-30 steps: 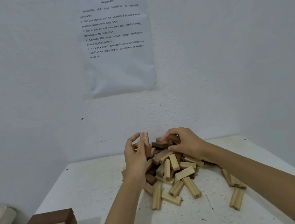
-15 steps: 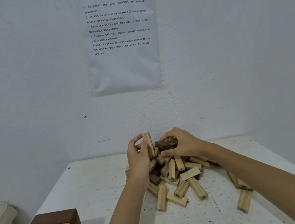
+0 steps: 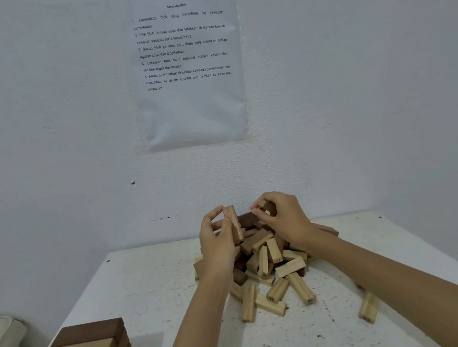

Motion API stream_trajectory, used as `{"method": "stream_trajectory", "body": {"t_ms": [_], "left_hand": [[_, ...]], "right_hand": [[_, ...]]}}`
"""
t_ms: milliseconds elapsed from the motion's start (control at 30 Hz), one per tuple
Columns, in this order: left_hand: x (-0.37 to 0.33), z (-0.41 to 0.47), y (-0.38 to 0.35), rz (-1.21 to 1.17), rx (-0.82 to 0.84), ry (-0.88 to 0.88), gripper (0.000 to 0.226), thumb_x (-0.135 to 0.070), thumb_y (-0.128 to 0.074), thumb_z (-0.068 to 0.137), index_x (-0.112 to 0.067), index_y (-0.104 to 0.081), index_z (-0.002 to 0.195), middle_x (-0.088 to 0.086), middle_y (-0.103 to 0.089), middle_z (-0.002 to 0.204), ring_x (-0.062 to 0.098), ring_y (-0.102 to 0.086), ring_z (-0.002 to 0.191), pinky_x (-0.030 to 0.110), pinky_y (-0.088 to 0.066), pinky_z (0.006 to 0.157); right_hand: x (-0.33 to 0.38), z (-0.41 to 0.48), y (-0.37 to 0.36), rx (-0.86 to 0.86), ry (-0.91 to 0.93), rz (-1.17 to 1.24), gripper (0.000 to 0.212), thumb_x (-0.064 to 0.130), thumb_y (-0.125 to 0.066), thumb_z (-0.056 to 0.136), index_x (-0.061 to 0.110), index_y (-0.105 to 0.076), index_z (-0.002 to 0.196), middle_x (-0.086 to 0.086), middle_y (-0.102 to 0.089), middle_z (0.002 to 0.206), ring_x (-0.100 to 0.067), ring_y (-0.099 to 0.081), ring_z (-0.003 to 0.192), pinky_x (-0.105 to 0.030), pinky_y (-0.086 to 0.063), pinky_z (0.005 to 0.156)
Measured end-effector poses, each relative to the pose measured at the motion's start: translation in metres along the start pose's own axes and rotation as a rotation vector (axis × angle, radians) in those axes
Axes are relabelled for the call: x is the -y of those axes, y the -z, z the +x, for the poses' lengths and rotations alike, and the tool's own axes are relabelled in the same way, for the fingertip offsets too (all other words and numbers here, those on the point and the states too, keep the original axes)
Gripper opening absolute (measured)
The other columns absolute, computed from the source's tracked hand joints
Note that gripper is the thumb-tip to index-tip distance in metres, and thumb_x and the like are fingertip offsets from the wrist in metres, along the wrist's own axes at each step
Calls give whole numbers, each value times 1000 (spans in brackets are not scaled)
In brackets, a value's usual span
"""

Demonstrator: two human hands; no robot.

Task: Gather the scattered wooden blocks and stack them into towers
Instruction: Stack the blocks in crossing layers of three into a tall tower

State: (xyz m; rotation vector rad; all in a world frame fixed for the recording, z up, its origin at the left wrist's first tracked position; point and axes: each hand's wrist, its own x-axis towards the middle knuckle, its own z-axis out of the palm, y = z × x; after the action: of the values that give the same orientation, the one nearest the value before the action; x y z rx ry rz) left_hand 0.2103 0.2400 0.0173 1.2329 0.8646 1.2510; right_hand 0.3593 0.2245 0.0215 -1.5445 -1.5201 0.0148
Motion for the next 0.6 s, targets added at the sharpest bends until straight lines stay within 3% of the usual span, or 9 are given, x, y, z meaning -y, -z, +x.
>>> {"method": "stream_trajectory", "body": {"t_ms": [133,267,400,500,600], "left_hand": [[-18,-13,-6,46,27,-104,27,-16,-47,97,-31,-54,118,2,-60,107,17,-63,95,27,-50,79],[-32,-38,-13,98,96,-203,26,-15,-46,98,-29,-54,118,2,-61,98,14,-64,84,15,-50,63],[-40,-66,-14,146,142,-217,19,-22,-51,97,-28,-56,115,3,-63,96,12,-63,80,24,-55,70],[-44,-81,-8,193,146,-232,15,-26,-55,96,-26,-58,110,3,-65,90,14,-63,76,12,-47,54],[-48,-98,1,208,191,-192,13,-24,-57,95,-23,-59,108,1,-62,86,11,-60,74,12,-47,52]], "right_hand": [[20,-16,19,-128,-46,149,4,11,-69,87,14,-69,90,-1,-64,75,1,-50,61,-11,-41,60],[42,-36,40,-194,-98,251,7,17,-69,89,14,-67,94,-3,-66,76,-1,-48,57,-14,-43,57],[60,-58,55,-233,-172,320,5,19,-66,91,15,-68,94,6,-60,69,3,-52,58,-12,-45,63],[71,-75,60,-191,-200,365,7,17,-63,93,12,-67,94,7,-65,72,2,-58,58,-6,-44,62],[80,-94,61,-159,-209,382,6,17,-61,94,15,-67,93,5,-68,80,-5,-64,75,-20,-51,77]]}}
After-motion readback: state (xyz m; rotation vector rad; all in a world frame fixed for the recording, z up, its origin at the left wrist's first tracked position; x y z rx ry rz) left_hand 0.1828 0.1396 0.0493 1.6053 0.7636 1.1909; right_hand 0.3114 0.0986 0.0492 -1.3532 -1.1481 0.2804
